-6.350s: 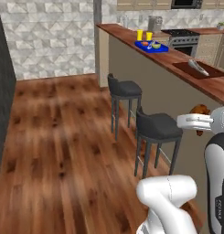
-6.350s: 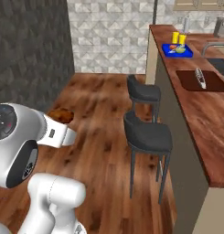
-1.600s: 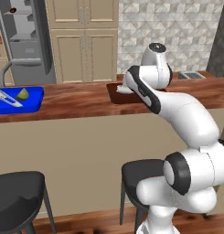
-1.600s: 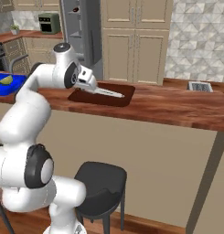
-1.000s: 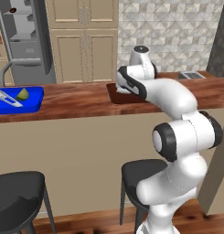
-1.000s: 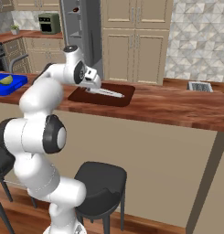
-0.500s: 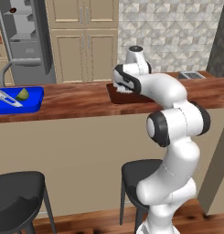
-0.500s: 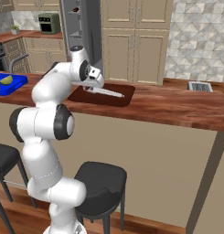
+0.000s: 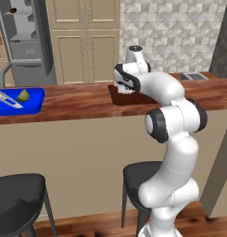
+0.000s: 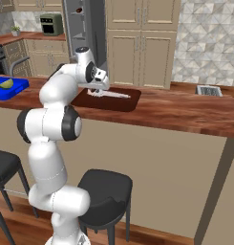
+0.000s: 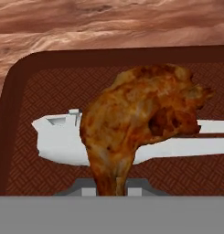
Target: Gather the squash and lemon wedge from the fridge and place them on a tray on the dining counter. Then gather the steak and chicken drumstick from the fridge and place them on the other tray.
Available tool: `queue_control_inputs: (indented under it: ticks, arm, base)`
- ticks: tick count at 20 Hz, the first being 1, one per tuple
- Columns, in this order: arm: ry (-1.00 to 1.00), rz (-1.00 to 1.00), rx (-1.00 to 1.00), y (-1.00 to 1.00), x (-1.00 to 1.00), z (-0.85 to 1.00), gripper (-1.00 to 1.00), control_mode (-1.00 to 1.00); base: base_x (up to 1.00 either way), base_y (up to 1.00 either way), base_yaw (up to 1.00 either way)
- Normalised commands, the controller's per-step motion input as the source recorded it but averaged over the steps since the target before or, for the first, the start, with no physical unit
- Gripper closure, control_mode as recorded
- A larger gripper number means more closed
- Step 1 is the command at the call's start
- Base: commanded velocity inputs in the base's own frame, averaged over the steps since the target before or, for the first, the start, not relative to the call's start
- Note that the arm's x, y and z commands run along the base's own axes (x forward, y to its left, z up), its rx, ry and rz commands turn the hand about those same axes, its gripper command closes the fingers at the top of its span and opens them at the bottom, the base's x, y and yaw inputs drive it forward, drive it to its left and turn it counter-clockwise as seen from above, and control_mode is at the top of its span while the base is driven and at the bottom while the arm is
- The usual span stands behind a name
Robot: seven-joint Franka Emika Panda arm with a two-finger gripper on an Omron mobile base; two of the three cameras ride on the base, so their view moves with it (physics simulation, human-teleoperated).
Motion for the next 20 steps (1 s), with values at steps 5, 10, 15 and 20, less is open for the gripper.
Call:
queue_control_inputs:
  ticks: [5, 10, 15, 20]
  arm:
    - [-0.01, 0.00, 0.00, 0.00, -0.19, -0.23, 1.00, -1.00]
    - [-0.01, 0.00, 0.00, 0.03, -0.12, -0.16, -1.00, -1.00]
    - [0.00, 0.00, 0.00, 0.00, 0.00, 0.00, -1.00, -1.00]
    - [0.00, 0.00, 0.00, 0.00, 0.00, 0.08, -1.00, -1.00]
  base:
    - [0.00, 0.00, 0.00]
    - [0.00, 0.00, 0.00]
    - [0.00, 0.00, 0.00]
    - [0.00, 0.00, 0.00]
